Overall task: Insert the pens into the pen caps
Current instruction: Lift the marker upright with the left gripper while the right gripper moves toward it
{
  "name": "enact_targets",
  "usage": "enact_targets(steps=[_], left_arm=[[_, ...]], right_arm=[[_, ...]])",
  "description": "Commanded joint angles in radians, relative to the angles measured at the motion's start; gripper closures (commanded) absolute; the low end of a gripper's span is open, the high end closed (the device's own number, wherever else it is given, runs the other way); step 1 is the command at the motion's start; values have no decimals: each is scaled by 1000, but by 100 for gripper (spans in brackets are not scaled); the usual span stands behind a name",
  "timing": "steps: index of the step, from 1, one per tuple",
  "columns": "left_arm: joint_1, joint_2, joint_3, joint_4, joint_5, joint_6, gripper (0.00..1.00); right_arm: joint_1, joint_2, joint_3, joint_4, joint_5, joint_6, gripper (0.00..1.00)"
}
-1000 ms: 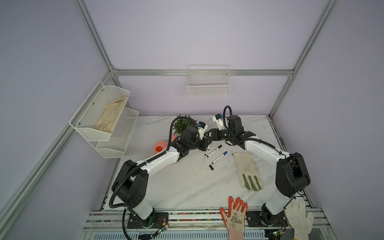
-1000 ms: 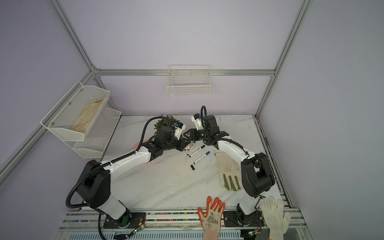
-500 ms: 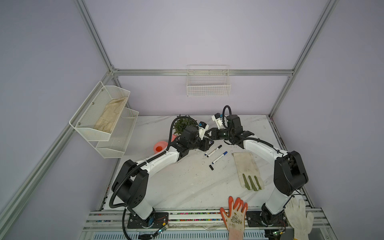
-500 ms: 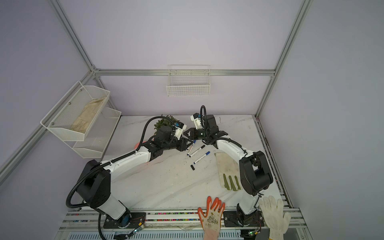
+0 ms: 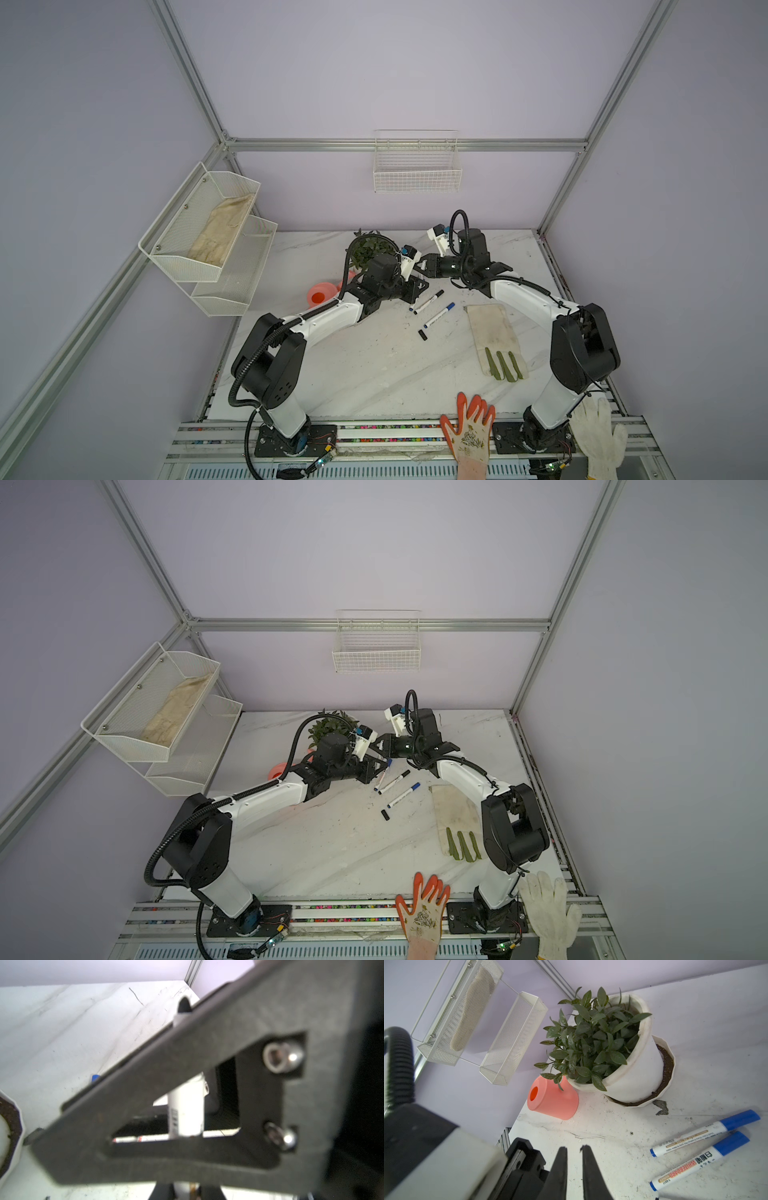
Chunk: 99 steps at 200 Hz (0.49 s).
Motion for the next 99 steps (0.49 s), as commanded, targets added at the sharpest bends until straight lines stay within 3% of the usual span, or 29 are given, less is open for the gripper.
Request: enact_targets(steps=[1,16,30,62,99], left_arm=[[11,-109,-78,120,-35,3,100],[19,-135,-107,112,-117,-17,100],[22,-152,-123,64,-260,-41,100],[29,-167,-146,-63,-591,-136,100],[34,-169,-152,-77,-631,-141,100]], right_arm=[[-13,-40,-25,-24,28,-16,100],[-7,-47,-20,-99,64,-78,75],[1,-60,-35,-160,114,-126,66],[37,-96,-108,-291,268,-200,63],[144,-83,-204,-370,419,-230,64]])
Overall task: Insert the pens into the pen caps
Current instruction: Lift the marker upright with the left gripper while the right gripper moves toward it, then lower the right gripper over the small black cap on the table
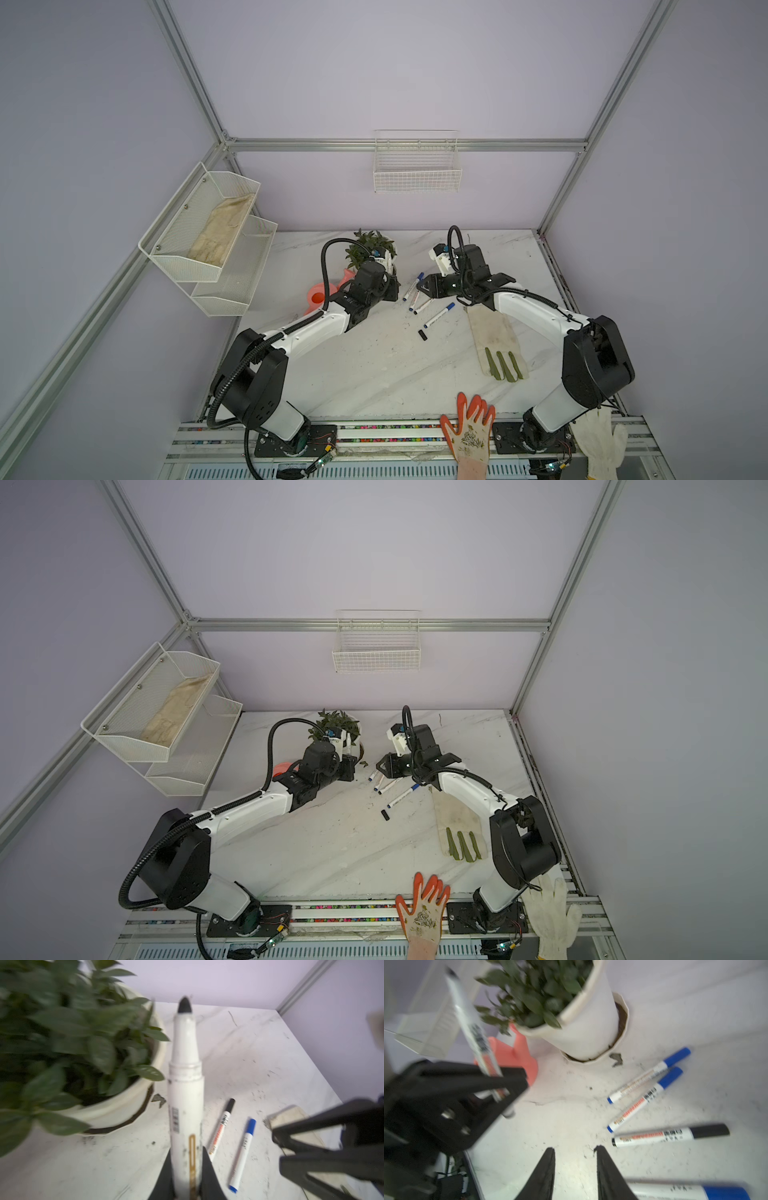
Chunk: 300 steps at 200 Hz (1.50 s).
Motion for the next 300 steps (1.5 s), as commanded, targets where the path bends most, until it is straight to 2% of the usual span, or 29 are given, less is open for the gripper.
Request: enact_targets(steps=[1,43,141,192,247,268,300], left_arm=[[1,-37,-31,3,-129,-37,100],[2,-27,-17,0,-105,-34,100],[2,-21,-20,-14,-94,-24,100],[2,9,-5,-17,-72,-14,100],[2,52,29,-18,-42,-16,100],[2,50,32,-20,-37,-15,100],[5,22,14,-18,-87,-11,100]], right_arm=[[71,13,-63,-130,143,-54,64],[120,78,-108,-132,180,-45,64],[198,198,-63,-226,284,-77,66],[202,177,-74,-339,384,-53,86],[202,136,-20,-440,543,-4,92],[202,138,52,-456,538,-76,92],[219,150,126,-471,512,-289,92]])
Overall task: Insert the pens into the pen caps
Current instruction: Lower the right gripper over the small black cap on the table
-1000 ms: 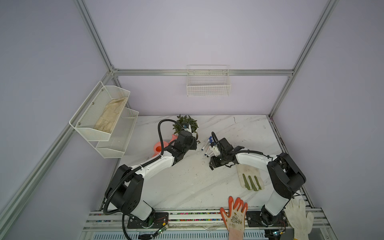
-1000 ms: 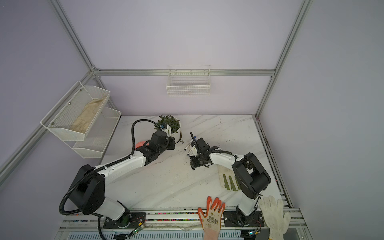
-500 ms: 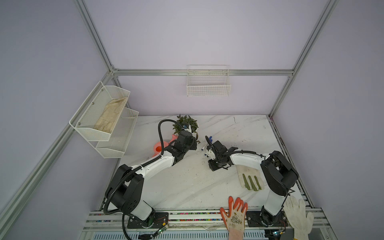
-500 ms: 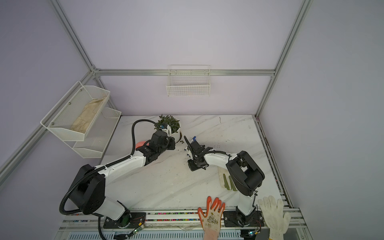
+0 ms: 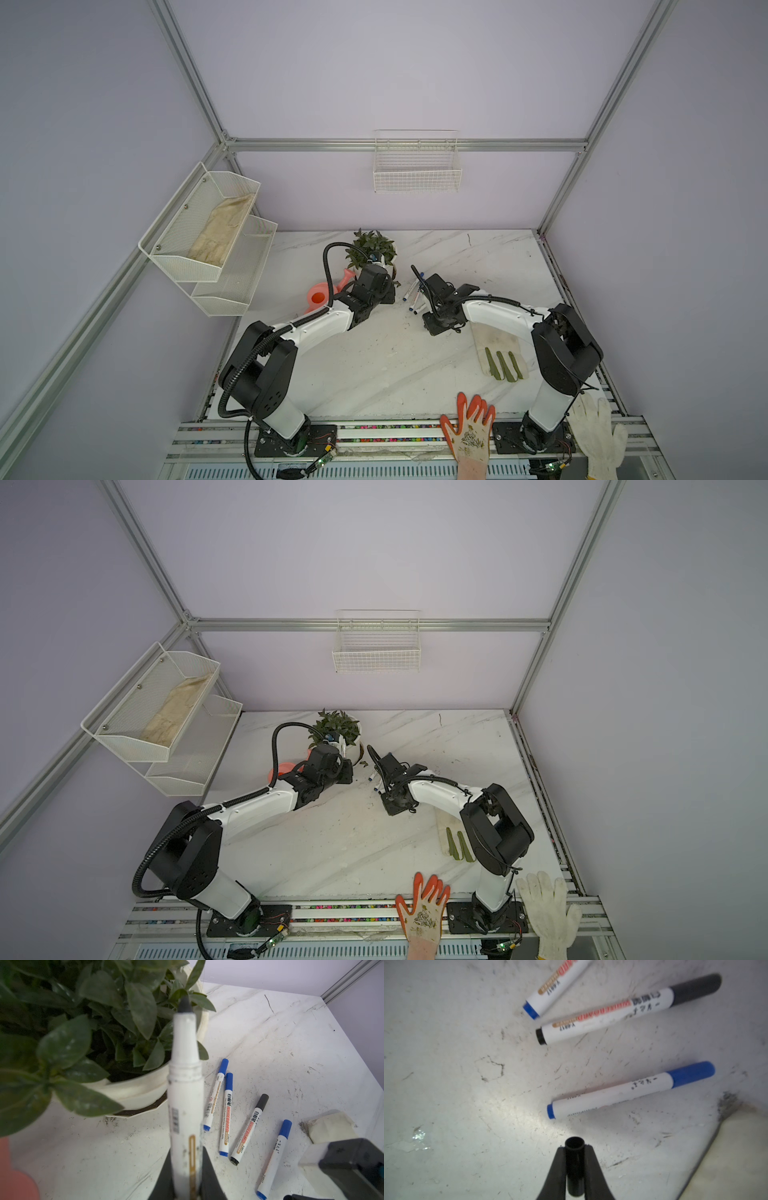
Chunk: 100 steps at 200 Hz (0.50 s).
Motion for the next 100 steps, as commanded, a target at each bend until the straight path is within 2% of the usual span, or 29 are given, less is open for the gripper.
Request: enact_targets(steps=[1,36,59,100], left_arm=[[0,-40,14,24,-37,13,100],[16,-55,3,18,-64,9,100],[22,-58,5,15,-67,1,100],[29,-54,7,14,-70,-10,100]], right_arm=[[21,3,53,-61,8,-179,92],[62,22,76,-140,-55,-391,90],[86,-18,12,-142,-92,-502,90],[93,-111,-107,-82,-75,-714,92]])
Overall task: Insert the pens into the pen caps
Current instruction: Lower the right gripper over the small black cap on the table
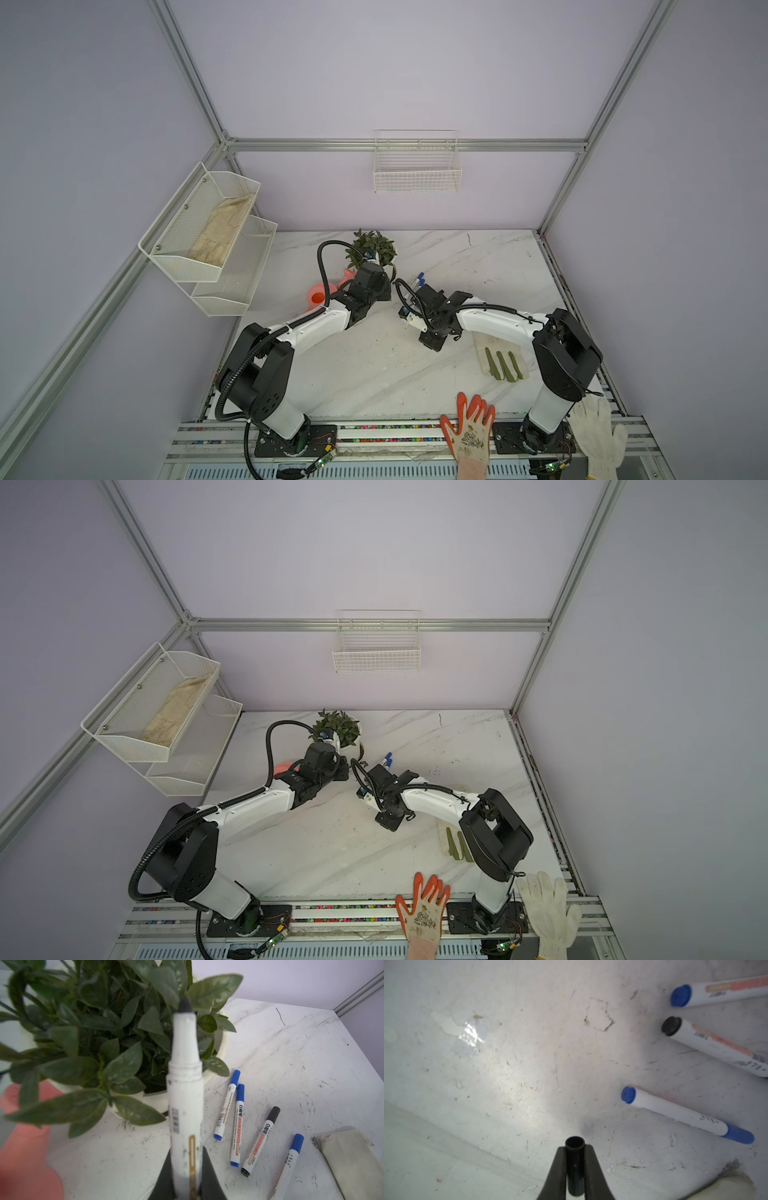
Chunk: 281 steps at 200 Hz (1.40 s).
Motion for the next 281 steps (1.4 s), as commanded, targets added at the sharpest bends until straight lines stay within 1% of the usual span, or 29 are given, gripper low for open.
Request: enact_targets(steps=[1,22,40,46,55,71,98,111,123,133,148,155,167,175,180,184,191,198,213,235,256,281], left_arm=[[7,-36,8,16,-17,-8,100],[7,-36,8,12,-21,-16,100],[8,-36,8,8,-22,-21,100],[8,-36,7,7,-22,-21,100],[9,-38,8,2,-25,-22,100],[10,-42,7,-3,-31,-22,100],[10,-42,6,-10,-33,-16,100],[10,-42,6,-8,-28,-15,100],[10,-42,7,-8,-25,-14,100],[11,-42,6,-4,-24,-13,100],[11,-41,3,4,-21,-13,100],[12,-41,2,8,-19,-12,100],[14,-36,2,12,-16,-12,100],[16,-35,1,17,-13,-12,100],[16,-33,2,18,-11,-12,100],[18,-32,2,19,-10,-12,100],[19,-31,3,21,-6,-11,100],[21,-29,4,23,-5,-10,100],[24,-36,5,19,-5,-10,100],[24,-52,-1,11,-3,1,100],[27,-61,-2,-11,-7,18,100],[30,-74,-4,-20,-4,36,100]], right_arm=[[1,-79,-53,-3,-4,-209,92],[1,-102,-98,50,21,-298,94],[1,-106,-134,94,29,-341,93],[1,-103,-146,109,31,-350,91],[1,-101,-165,133,35,-354,84],[1,-94,-181,152,31,-352,75],[0,-109,-184,193,6,-294,63],[-1,-124,-172,210,-4,-228,61],[-2,-131,-149,225,-17,-128,61],[-2,-130,-123,224,-32,-14,60],[-2,-125,-91,206,-57,194,60],[-2,-120,-77,177,-74,267,60],[-3,-107,-58,118,-106,358,60],[-2,-94,-51,75,-138,362,61],[5,-93,-48,65,-160,358,74],[19,-89,-39,54,-164,354,80],[34,-86,-26,34,-140,393,82],[31,-79,-16,15,-184,439,83],[22,-71,-24,-7,-233,560,84],[11,-105,-71,0,-249,652,83],[-43,-149,-140,32,-304,735,80],[-108,-171,-251,121,-341,826,79]])
